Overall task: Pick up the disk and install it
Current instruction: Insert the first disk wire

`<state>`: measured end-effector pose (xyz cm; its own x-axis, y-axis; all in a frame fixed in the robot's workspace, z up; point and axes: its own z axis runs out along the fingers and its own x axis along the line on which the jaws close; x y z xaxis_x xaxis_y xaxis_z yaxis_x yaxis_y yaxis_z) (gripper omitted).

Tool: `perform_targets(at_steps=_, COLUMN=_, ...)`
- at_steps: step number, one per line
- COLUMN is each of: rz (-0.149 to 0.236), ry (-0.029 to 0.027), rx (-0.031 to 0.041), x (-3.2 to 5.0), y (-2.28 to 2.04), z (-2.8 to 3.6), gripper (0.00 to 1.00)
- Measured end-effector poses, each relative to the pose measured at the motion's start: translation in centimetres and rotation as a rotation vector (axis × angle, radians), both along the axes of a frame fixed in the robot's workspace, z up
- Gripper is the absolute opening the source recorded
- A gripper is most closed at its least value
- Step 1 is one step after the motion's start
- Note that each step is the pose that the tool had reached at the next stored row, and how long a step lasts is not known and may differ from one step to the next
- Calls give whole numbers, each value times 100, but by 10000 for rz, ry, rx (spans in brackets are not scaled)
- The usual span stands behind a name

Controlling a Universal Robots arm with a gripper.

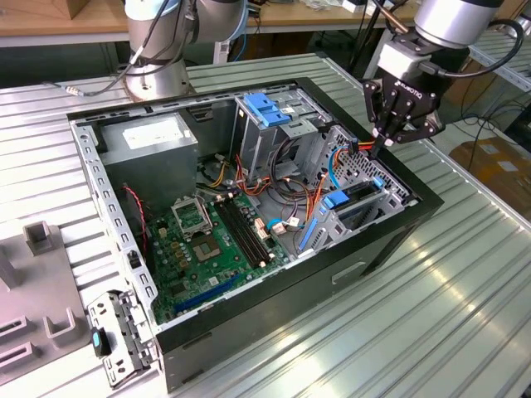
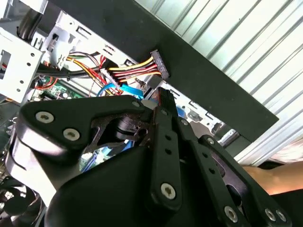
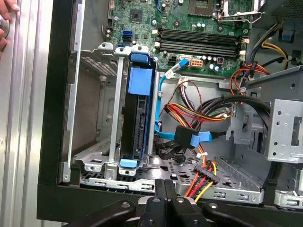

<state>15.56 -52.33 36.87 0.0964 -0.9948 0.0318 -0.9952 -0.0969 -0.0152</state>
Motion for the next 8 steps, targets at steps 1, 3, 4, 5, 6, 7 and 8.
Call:
perform_targets(at_steps=1, rz=0, ry=0, rx=0, x=0, y=0, z=0, gripper=11)
perform_targets(at_steps=3, rz=0, ry=0, rx=-2, x=0, y=0, z=0, gripper=11)
perform_targets(at_steps=4, rz=0, ry=0, rx=-1, x=0, y=0, z=0, gripper=11)
perform_targets(at_steps=5, rz=0, ry=0, rx=-2, x=0, y=0, z=0, gripper=11)
perform_targets(at_steps=6, rz=2, ry=0, rx=-2, x=0, y=3, z=0, gripper=11)
perform_targets(at_steps=7, rz=76, ry=1, rx=-3, x=0, y=11, z=0, gripper=11)
perform_targets(at_steps=8, rz=143, ry=0, rx=-3, x=0, y=13, z=0, gripper=11)
